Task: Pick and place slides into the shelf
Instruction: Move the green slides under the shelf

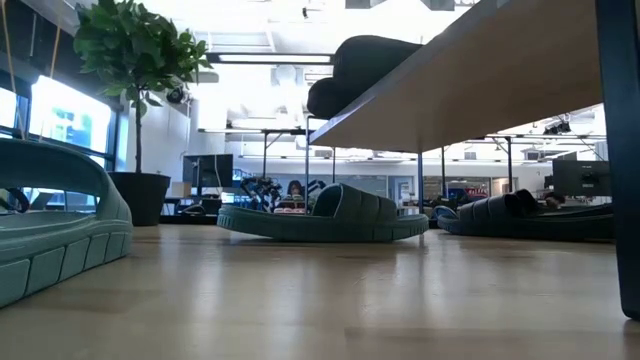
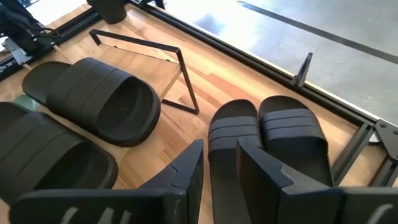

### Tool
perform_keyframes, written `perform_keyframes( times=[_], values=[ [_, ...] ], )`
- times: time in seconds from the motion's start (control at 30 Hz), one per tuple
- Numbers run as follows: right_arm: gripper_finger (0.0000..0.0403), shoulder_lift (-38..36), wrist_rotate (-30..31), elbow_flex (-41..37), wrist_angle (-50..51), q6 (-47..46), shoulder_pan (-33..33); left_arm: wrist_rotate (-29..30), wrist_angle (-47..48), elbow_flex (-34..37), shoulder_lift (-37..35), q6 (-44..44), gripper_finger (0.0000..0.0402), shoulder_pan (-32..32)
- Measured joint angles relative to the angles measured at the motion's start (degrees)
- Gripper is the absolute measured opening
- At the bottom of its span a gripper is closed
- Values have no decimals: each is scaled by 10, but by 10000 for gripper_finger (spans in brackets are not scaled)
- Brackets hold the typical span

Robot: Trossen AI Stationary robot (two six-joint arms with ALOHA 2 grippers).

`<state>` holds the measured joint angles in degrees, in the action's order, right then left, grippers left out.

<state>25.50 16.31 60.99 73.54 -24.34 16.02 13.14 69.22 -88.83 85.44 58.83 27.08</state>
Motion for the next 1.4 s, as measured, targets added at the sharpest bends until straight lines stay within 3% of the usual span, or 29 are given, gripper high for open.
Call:
perform_keyframes(
  times=[0.13, 0.27, 0.47, 0.6, 0.77, 0.9, 1.23, 1.4],
  values=[
    [87, 0, 0, 0, 0, 4, 0, 85, 45, -48, 37, -19, 10, 37],
    [87, 0, 0, 0, 0, -1, 0, 105, 67, -70, 81, -57, 10, 65],
    [87, 0, -1, 0, 0, -2, 0, 99, 119, -72, 157, -41, 10, 94],
    [87, 0, -3, 0, 0, -2, 0, 94, 134, -71, 200, 28, 10, 97],
    [87, 0, -2, 0, 0, -1, 0, 20, 137, -71, 229, 29, 17, 84],
    [87, 0, -2, 0, 0, 4, 0, 18, 123, -71, 237, 29, 59, 84],
    [87, 0, 2, 0, 0, 24, 0, 44, 106, -71, 244, 30, 214, 82],
    [87, 0, 2, 0, 0, 24, 0, 59, 75, -72, 276, 30, 259, 90]
  ],
)
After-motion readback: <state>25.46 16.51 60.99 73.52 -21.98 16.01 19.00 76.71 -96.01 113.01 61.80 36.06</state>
